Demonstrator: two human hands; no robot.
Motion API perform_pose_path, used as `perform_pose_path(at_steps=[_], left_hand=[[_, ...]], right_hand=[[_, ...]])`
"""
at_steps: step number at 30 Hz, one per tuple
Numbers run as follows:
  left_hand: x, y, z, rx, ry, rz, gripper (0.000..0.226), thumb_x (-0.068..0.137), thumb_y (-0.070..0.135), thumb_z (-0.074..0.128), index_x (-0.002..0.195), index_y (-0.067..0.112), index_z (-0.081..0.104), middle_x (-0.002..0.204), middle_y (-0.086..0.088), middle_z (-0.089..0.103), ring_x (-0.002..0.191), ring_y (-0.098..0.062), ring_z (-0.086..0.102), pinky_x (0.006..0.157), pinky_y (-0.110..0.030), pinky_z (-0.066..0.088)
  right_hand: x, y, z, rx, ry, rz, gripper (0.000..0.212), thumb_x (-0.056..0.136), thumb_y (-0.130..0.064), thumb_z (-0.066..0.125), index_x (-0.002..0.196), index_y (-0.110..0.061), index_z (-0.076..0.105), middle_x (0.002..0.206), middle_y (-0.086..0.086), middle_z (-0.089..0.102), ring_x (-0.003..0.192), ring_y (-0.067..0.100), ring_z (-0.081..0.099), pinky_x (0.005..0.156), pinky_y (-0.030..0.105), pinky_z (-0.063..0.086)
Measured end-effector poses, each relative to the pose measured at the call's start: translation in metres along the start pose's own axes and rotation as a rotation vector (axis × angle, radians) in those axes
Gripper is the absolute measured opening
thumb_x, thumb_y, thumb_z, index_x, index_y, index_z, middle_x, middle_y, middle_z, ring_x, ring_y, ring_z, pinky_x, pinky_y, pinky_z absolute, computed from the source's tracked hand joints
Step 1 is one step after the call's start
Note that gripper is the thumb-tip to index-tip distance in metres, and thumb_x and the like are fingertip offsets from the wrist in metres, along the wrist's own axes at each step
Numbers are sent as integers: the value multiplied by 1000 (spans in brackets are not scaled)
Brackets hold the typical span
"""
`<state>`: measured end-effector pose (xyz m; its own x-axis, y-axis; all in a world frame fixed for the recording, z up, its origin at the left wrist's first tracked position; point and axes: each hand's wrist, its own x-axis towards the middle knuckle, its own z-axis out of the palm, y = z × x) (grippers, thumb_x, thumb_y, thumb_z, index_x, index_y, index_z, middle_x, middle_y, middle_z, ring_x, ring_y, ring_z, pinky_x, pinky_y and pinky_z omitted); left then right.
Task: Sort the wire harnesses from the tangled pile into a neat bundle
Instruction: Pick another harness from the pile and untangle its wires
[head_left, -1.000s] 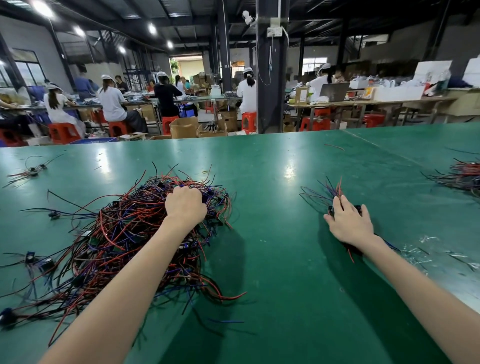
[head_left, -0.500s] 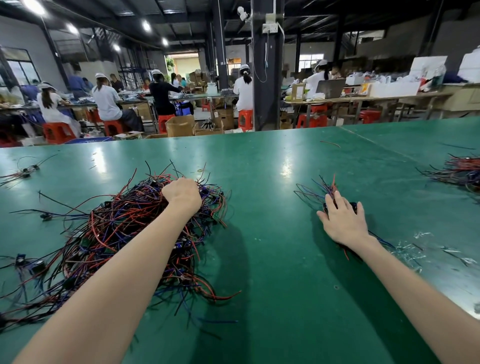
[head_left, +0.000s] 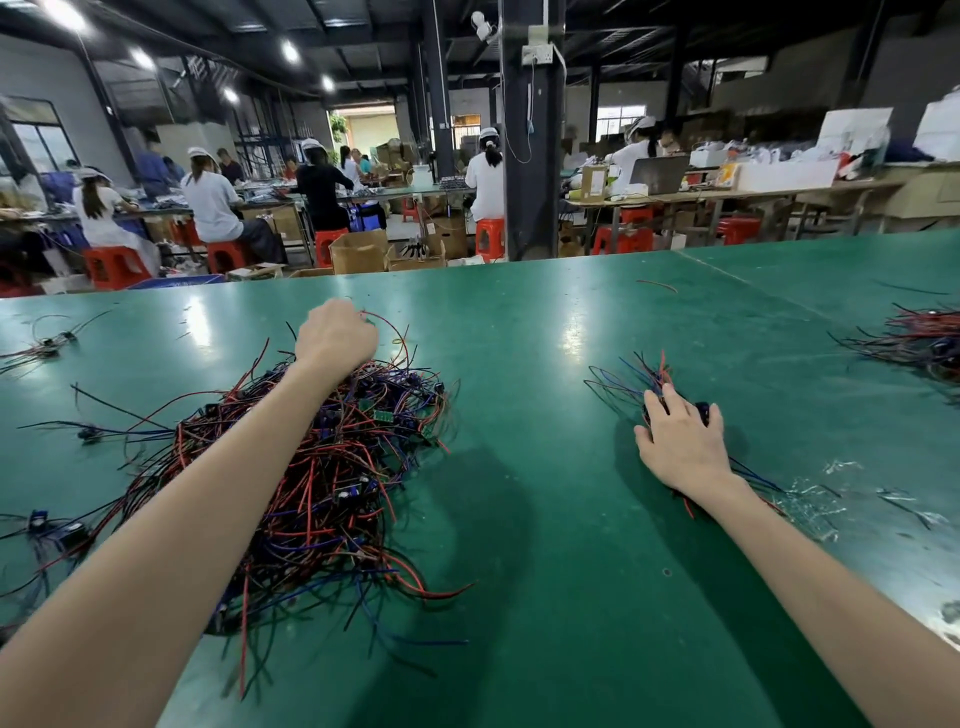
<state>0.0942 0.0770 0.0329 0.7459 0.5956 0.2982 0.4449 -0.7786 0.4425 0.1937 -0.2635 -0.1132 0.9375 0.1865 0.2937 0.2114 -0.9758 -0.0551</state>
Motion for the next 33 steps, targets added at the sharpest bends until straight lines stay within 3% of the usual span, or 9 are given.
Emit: perform_pose_path(at_steps=[3, 6, 9, 13, 17, 23, 28, 31, 33], left_hand=[[4, 7, -16, -335, 79, 46, 19, 90, 10, 54, 84, -3, 65, 83, -18, 68, 75, -32, 65, 71, -39, 56], [-11, 24, -29, -701, 51, 63, 11, 95, 9, 52, 99, 1, 58, 77, -9, 64, 54, -17, 57, 47, -25, 50], [-37, 41, -34, -985, -119, 31, 14, 98, 9, 48, 109, 4, 53, 85, -8, 63, 57, -13, 55, 46, -20, 48], [-84, 49, -9, -1294, -420, -91, 16, 98, 9, 44, 109, 4, 55, 81, -4, 65, 54, -7, 54, 47, -18, 48], [-120, 46, 37, -1480, -586, -161, 14, 96, 4, 46, 99, 10, 58, 73, -6, 69, 48, -7, 49, 43, -16, 44], [-152, 40, 81, -1174, -468, 75, 18, 92, 1, 56, 96, 15, 65, 73, -6, 66, 44, -6, 51, 39, -19, 42], [-167, 34, 90, -701, -230, 400, 28, 88, 5, 62, 113, 17, 70, 80, 6, 69, 47, -7, 52, 47, -19, 46], [-171, 31, 92, -474, -85, 556, 32, 87, 9, 65, 118, 17, 67, 99, -3, 73, 86, -15, 49, 66, -14, 38], [-172, 32, 92, -501, -154, 505, 34, 91, 15, 61, 124, 22, 62, 97, -4, 71, 71, -19, 53, 64, -18, 41]], right_hand=[[0, 0, 1, -13, -2, 1, 54, 97, -36, 35, 147, -18, 26, 157, 6, 19, 143, 22, 19, 115, 50, 12], [-2, 0, 0, -33, 27, 8, 52, 96, -34, 40, 144, -17, 32, 155, 8, 24, 144, 25, 14, 115, 51, 10], [-5, -2, -6, 10, 247, -49, 40, 89, -20, 55, 127, -7, 54, 140, 16, 46, 137, 32, 31, 112, 52, 14], [-15, -18, -27, 182, 578, -246, 16, 75, -2, 65, 90, -4, 69, 92, 13, 67, 94, 32, 58, 85, 41, 36], [-41, -54, -45, 489, 449, -386, 7, 81, -3, 66, 85, -7, 71, 83, 6, 70, 83, 25, 61, 78, 40, 44], [-65, -88, -58, 1525, -298, -68, 20, 95, -18, 53, 87, -8, 69, 79, 7, 68, 62, 13, 58, 58, 20, 42], [-68, -89, -57, 1729, -403, 70, 18, 88, -19, 62, 78, -5, 68, 62, 1, 65, 52, 7, 53, 50, 17, 45], [-68, -86, -57, 1771, -463, 112, 15, 87, -13, 64, 78, -2, 69, 60, 2, 62, 51, 9, 51, 50, 18, 48], [-67, -85, -57, 1806, -463, 152, 13, 87, -8, 62, 79, -1, 69, 64, 5, 63, 55, 12, 53, 52, 20, 51]])
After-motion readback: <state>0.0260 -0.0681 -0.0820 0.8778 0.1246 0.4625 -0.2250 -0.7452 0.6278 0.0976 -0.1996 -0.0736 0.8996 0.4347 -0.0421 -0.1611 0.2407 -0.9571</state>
